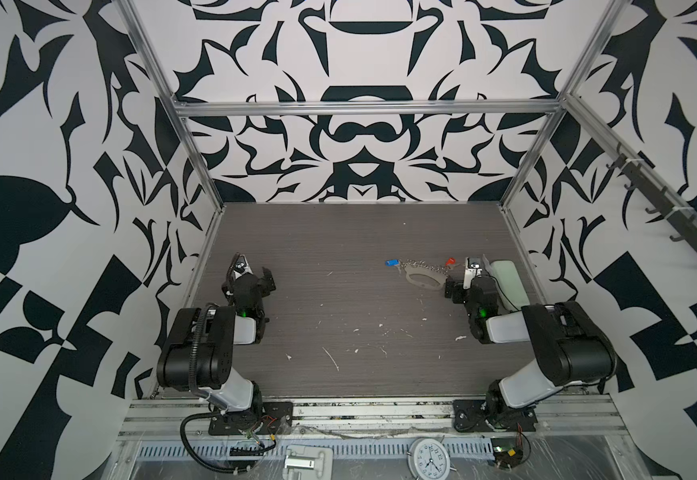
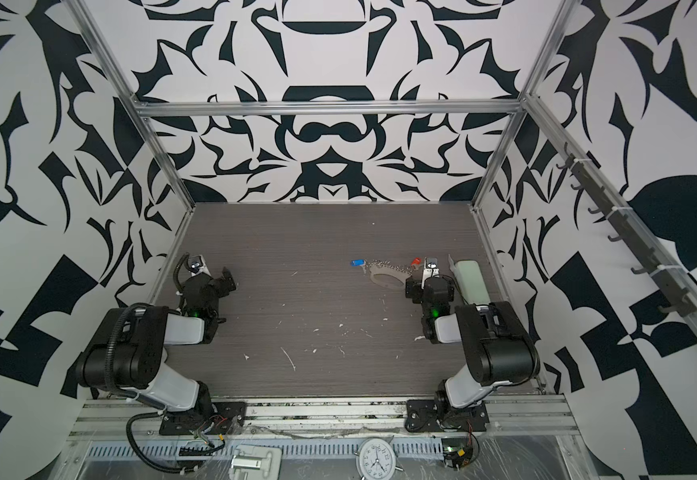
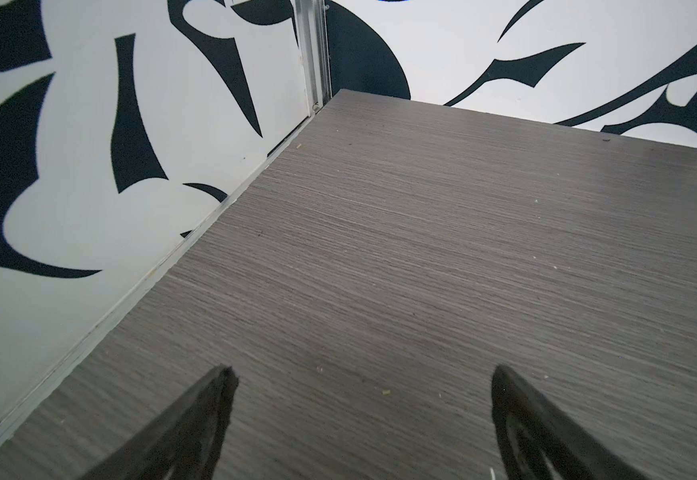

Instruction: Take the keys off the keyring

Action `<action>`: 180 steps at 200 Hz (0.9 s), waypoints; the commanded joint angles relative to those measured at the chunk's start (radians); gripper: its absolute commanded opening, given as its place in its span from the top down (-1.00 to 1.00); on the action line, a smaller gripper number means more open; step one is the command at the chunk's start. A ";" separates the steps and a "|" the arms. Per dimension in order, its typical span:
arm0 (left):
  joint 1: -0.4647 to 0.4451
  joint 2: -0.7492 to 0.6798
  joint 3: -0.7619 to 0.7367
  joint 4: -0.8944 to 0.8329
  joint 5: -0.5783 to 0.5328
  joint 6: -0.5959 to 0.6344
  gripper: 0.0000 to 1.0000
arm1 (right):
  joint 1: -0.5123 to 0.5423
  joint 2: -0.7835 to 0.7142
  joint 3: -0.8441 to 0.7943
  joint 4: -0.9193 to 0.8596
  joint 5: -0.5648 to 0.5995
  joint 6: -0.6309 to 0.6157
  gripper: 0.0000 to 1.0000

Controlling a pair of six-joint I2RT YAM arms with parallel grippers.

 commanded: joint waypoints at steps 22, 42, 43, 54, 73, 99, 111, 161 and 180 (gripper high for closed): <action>0.004 0.004 0.011 0.026 0.006 -0.001 -0.98 | 0.004 -0.013 0.026 0.030 -0.001 -0.003 -1.00; 0.004 0.004 0.010 0.025 0.006 -0.001 -0.99 | 0.005 -0.016 0.027 0.025 -0.002 -0.003 -1.00; 0.003 0.003 0.010 0.025 0.005 -0.001 -0.99 | 0.004 -0.016 0.027 0.025 -0.001 -0.003 -1.00; 0.003 0.004 0.010 0.025 0.006 -0.001 -0.99 | 0.003 -0.016 0.026 0.024 -0.001 -0.004 -1.00; 0.003 0.004 0.011 0.025 0.006 -0.001 -0.98 | 0.005 -0.016 0.026 0.025 -0.002 -0.004 -1.00; 0.003 0.004 0.011 0.025 0.006 0.000 -0.98 | 0.004 -0.015 0.026 0.025 -0.002 -0.005 -1.00; 0.004 0.004 0.011 0.026 0.006 0.000 -0.98 | 0.004 -0.015 0.027 0.025 -0.001 -0.004 -1.00; 0.004 0.004 0.011 0.025 0.006 -0.001 -0.98 | 0.004 -0.015 0.027 0.025 -0.002 -0.004 -1.00; 0.002 0.004 0.011 0.026 0.006 -0.001 -0.98 | 0.004 -0.015 0.026 0.025 -0.001 -0.004 -1.00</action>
